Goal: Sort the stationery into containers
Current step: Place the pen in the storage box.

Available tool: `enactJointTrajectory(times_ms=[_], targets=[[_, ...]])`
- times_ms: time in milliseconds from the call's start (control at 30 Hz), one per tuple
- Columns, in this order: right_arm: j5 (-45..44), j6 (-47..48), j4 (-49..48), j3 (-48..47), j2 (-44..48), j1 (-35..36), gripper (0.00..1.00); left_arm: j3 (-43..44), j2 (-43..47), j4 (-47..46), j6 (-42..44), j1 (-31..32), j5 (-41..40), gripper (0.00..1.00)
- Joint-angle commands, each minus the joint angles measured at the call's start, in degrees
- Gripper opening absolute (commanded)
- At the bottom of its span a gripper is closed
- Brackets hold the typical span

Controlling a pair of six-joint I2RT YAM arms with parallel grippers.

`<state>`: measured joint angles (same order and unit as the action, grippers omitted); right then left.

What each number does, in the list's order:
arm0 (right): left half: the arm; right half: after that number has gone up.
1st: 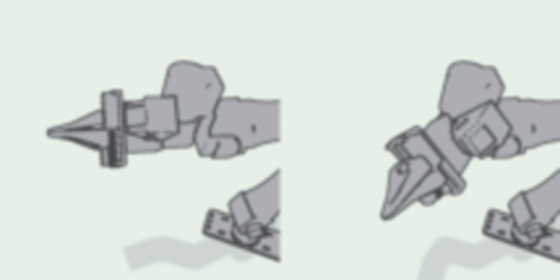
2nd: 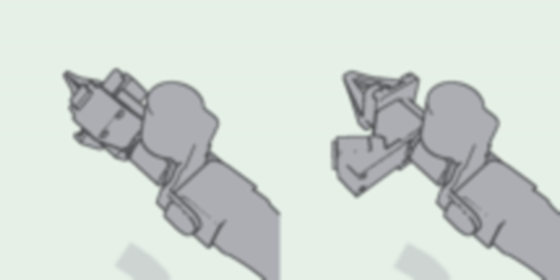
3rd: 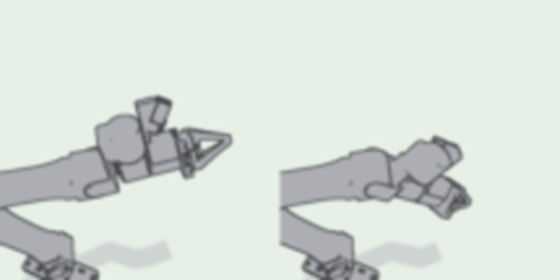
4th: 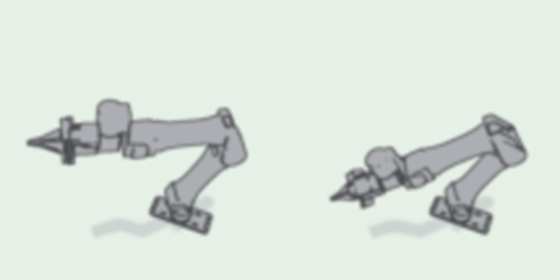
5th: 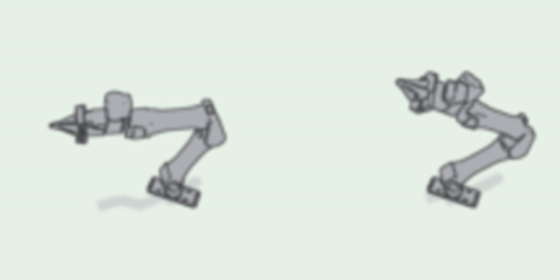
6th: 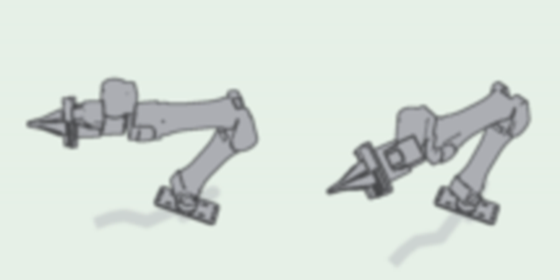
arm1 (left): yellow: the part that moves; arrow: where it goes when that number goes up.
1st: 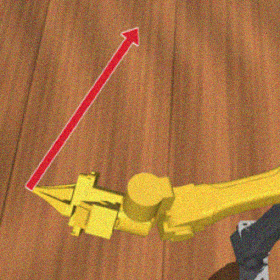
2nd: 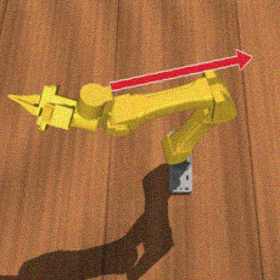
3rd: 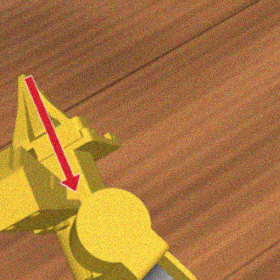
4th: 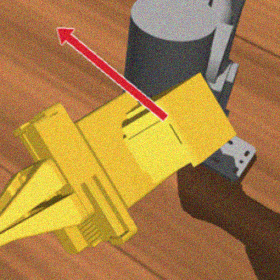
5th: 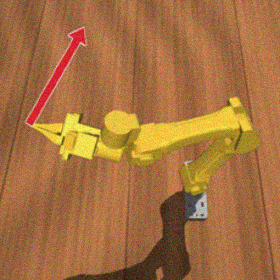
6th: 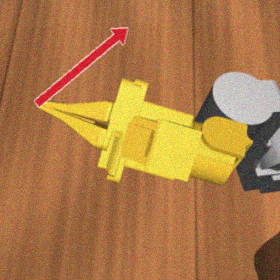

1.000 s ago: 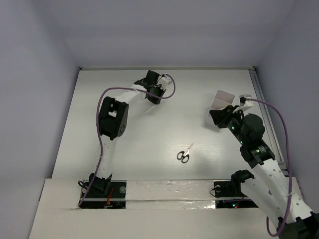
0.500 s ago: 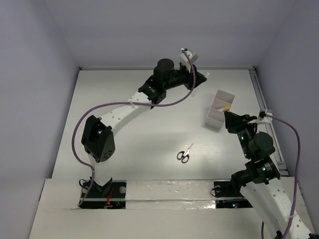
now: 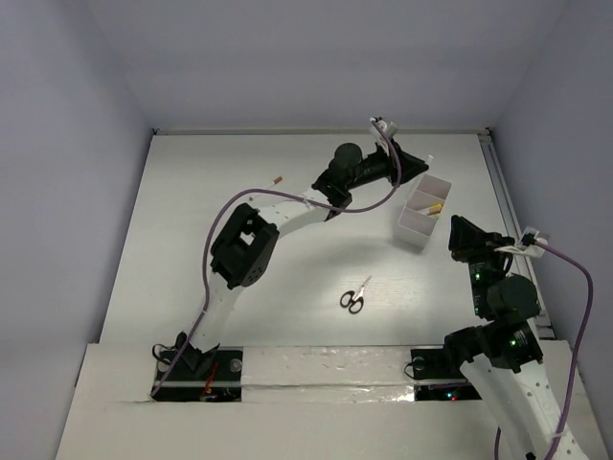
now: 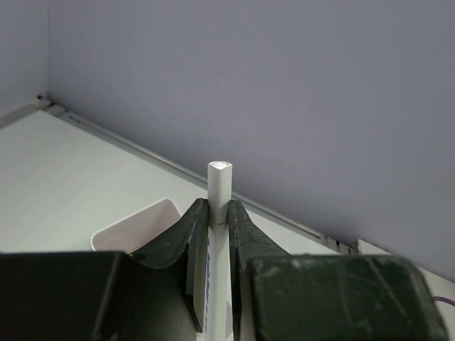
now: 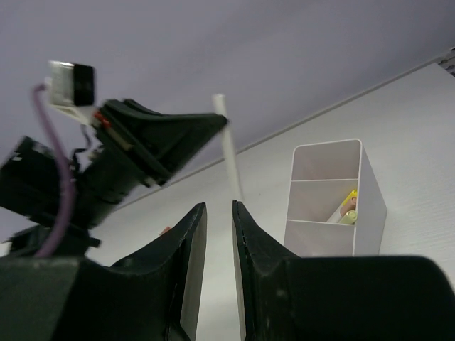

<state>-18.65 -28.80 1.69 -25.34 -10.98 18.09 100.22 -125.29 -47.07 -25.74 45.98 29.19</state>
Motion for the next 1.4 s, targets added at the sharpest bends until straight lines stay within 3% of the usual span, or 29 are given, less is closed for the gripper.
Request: enactJointTrajectory(times_ms=[0,367,733,1367], targets=[[-1.03,0.14,-2.92,-0.06,-0.17,0.19,0.27,7.33,-3.01,-9.35,-3.09,0.25,1.66,0.00],[1.34,0.50,-5.12,0.64,-2.11,0.19,0.27,15.43,-14.96,-18.32,-7.04,0.25,3.86,0.00],[3.10,0.85,-6.53,1.26,-1.41,0.19,0.27,24.84,-22.01,-16.48,-6.26,0.25,4.56,0.00],[3.80,0.76,-8.02,1.88,-1.76,0.19,0.27,27.04,-27.72,-16.21,-4.15,0.78,4.82,0.00]])
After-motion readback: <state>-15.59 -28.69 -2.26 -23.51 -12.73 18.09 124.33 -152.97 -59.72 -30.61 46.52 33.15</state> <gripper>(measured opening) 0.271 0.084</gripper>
